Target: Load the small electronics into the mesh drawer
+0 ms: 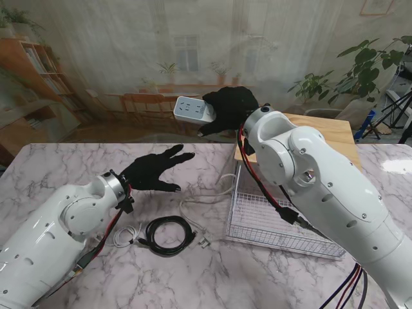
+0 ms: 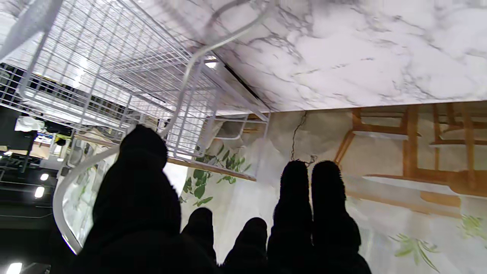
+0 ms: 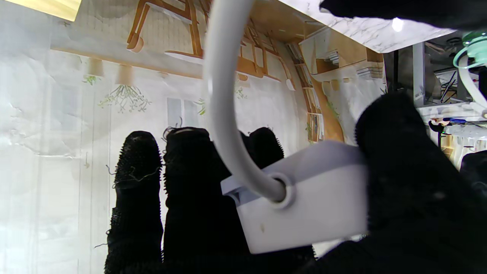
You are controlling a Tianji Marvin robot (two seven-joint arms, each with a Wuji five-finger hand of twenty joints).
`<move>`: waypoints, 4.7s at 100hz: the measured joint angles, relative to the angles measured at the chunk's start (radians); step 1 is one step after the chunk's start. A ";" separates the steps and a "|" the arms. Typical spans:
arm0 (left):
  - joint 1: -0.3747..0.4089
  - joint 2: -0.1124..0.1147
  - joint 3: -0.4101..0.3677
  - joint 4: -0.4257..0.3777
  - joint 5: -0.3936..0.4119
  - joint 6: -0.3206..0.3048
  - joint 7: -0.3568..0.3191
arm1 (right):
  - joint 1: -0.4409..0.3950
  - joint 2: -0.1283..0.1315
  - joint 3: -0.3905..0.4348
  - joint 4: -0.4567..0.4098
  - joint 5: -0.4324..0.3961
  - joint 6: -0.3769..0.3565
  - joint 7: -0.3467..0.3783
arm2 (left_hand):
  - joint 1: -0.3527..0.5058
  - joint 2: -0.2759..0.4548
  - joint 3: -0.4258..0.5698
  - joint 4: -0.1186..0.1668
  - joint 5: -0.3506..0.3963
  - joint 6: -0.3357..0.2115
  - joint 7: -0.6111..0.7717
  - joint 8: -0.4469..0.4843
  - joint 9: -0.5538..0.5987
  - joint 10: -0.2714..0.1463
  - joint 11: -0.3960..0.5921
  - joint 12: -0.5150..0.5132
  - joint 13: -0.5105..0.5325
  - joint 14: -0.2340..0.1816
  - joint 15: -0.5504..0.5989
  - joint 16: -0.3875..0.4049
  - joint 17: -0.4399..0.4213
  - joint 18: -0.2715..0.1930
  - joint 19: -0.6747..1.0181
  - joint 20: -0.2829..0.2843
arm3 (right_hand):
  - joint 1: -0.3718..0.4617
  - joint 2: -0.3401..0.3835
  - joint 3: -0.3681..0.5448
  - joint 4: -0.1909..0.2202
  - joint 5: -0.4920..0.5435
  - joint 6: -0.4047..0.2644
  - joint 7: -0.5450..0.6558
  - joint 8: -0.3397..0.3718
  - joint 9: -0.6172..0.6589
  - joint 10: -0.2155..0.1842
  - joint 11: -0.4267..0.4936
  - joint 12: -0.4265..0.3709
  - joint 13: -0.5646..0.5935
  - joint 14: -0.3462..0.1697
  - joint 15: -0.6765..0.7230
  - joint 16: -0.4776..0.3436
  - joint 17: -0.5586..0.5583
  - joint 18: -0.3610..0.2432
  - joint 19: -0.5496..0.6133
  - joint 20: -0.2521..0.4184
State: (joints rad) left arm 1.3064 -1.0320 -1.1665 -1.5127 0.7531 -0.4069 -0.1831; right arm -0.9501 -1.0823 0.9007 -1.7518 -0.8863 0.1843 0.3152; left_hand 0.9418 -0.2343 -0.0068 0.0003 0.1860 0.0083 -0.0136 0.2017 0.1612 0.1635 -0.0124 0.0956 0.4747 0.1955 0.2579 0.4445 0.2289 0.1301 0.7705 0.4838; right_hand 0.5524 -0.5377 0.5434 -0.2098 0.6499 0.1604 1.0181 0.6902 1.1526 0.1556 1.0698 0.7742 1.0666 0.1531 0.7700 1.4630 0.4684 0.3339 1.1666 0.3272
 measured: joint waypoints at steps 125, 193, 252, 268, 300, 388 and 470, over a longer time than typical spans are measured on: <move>-0.191 -0.089 0.343 0.175 -0.216 0.106 0.120 | 0.018 -0.008 -0.005 -0.005 0.019 0.017 -0.007 | 0.237 0.171 0.001 -0.002 0.393 -0.021 0.687 0.383 0.410 -0.079 0.289 0.180 0.131 -0.032 0.037 0.012 0.047 0.003 0.100 0.012 | 0.000 0.000 0.000 0.000 0.000 0.000 0.000 0.000 0.000 0.000 0.000 0.000 0.000 0.000 0.000 -0.001 0.000 0.002 0.000 0.000; 0.043 -0.036 -0.026 0.051 0.135 -0.104 0.149 | -0.030 -0.004 0.037 0.027 -0.048 0.008 -0.014 | 0.255 0.170 0.001 -0.002 0.377 -0.017 0.703 0.475 0.589 -0.029 0.393 0.350 0.221 -0.004 0.157 0.164 0.081 0.049 0.188 0.075 | 0.000 -0.009 0.004 0.000 0.010 0.000 0.009 0.000 0.009 -0.001 0.000 0.000 0.010 0.000 0.000 -0.001 0.012 0.013 0.002 0.000; 0.160 -0.005 -0.199 -0.179 0.198 -0.207 0.091 | 0.007 0.009 -0.075 0.187 -0.085 -0.003 0.004 | 0.255 0.150 -0.002 -0.002 0.420 -0.004 0.690 0.573 0.651 -0.014 0.406 0.380 0.282 0.012 0.217 0.230 0.127 0.049 0.239 0.113 | -0.001 -0.009 0.004 0.000 0.011 0.000 0.009 0.000 0.015 -0.003 0.000 0.000 0.020 0.000 0.000 -0.002 0.012 0.013 0.004 0.000; 0.149 -0.001 -0.217 -0.244 0.196 -0.218 0.038 | 0.001 0.015 -0.077 0.192 -0.097 -0.030 0.027 | 0.255 0.149 -0.002 -0.002 0.419 -0.004 0.686 0.592 0.662 -0.008 0.418 0.390 0.285 0.012 0.236 0.248 0.133 0.049 0.251 0.114 | -0.001 -0.019 0.006 0.000 0.023 0.000 0.009 0.000 0.024 -0.004 0.000 0.000 0.026 0.000 0.000 -0.002 0.012 0.013 0.006 0.000; 0.041 0.011 -0.198 -0.294 0.149 -0.199 -0.064 | -0.008 0.022 -0.092 0.190 -0.095 -0.057 0.037 | 0.255 0.140 -0.003 -0.002 0.457 -0.005 0.669 0.617 0.688 -0.006 0.431 0.417 0.303 0.012 0.268 0.284 0.148 0.049 0.259 0.125 | -0.001 -0.021 0.006 0.000 0.030 0.000 0.009 0.000 0.034 -0.004 0.000 0.000 0.035 0.000 0.000 -0.002 0.014 0.013 0.013 0.001; -0.254 0.014 -0.004 -0.138 0.139 -0.061 -0.131 | -0.172 0.015 0.002 0.049 0.124 -0.064 -0.015 | 0.253 0.137 -0.004 -0.002 0.469 -0.051 0.635 0.585 0.757 -0.084 0.576 0.555 0.390 -0.027 0.419 0.448 0.214 0.034 0.336 0.175 | -0.001 -0.021 0.007 0.000 0.031 0.000 0.009 0.000 0.034 -0.005 0.000 0.000 0.035 0.000 0.000 -0.002 0.014 0.013 0.014 0.001; -0.406 0.008 0.173 -0.024 0.077 -0.016 -0.183 | -0.242 0.012 0.045 -0.031 0.487 -0.107 0.047 | 0.235 0.127 -0.005 -0.002 0.481 -0.098 0.636 0.529 0.768 -0.110 0.599 0.581 0.404 -0.033 0.452 0.474 0.233 0.032 0.353 0.187 | -0.001 -0.021 0.007 0.000 0.031 0.000 0.009 0.000 0.035 -0.005 0.000 0.000 0.035 0.000 0.000 -0.002 0.023 0.036 0.014 0.002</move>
State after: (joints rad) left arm 0.9002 -1.0237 -0.9938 -1.5366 0.8303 -0.4228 -0.3665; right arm -1.1921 -1.0706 0.9455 -1.7828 -0.3998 0.0774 0.3625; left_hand 1.1767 -0.1071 -0.0123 -0.0022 0.6666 -0.0901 0.6226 0.7308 0.9289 0.0532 0.5867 0.6763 0.8792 0.1625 0.7094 0.9181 0.4622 0.1621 1.1237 0.6709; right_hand 0.5514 -0.5585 0.5504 -0.2098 0.6807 0.1604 1.0270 0.6902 1.1875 0.1510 1.0699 0.7742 1.1020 0.1531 0.7700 1.4608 0.4910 0.3696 1.1805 0.3291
